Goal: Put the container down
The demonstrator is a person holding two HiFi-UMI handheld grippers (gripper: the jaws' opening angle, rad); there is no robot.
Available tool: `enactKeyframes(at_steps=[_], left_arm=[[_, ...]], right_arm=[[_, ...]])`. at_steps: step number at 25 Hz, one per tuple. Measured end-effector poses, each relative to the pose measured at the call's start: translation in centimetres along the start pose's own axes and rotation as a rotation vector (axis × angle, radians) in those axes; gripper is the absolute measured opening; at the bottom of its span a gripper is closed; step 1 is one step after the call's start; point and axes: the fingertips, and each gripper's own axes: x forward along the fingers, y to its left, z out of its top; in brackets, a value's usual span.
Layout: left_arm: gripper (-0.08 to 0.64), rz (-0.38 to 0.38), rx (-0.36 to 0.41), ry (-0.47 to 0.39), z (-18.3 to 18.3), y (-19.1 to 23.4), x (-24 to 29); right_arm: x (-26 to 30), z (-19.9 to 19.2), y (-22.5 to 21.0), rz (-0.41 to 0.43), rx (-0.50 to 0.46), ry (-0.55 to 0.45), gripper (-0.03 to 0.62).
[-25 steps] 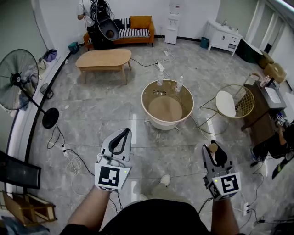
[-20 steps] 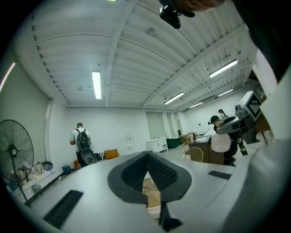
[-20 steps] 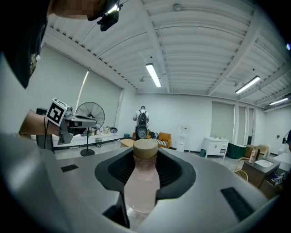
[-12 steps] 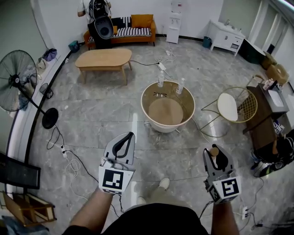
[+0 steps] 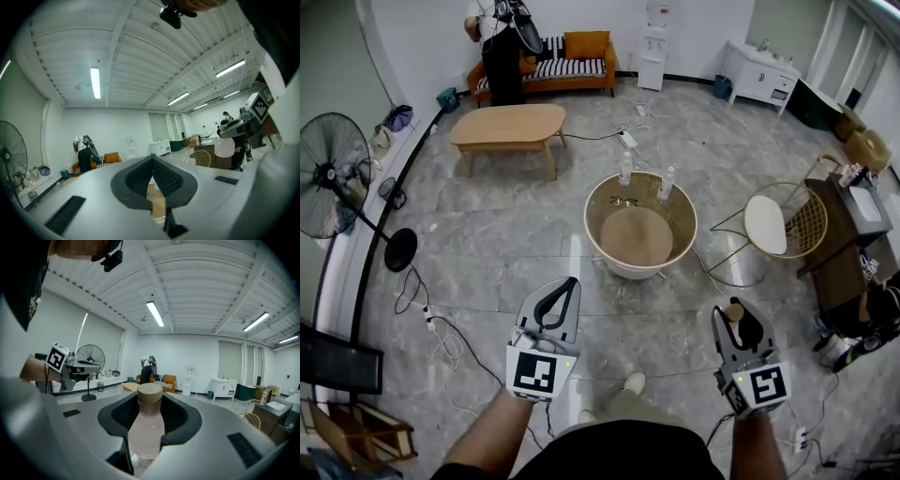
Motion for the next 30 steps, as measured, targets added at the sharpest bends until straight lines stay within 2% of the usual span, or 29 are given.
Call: enactKeyframes(at_steps=[14, 23, 30], left_arm=[[0.015, 0.003, -0.008, 0.015, 1.0, -1.3, 6.8], [0.015, 0.067, -0.015, 0.03, 1.9, -2.4, 9.9], [0.015, 0.074, -0.018, 0.042, 1.7, -3.0, 11.3]], right_arm=[[3.5, 0.2, -5.2, 0.039, 0.022, -0.006, 0.149], [5.1, 0.3, -9.4, 0.099, 0.02, -0.021, 0.149], [5.4, -0.6, -11.7, 0.093, 0.025, -0.009, 0.149]])
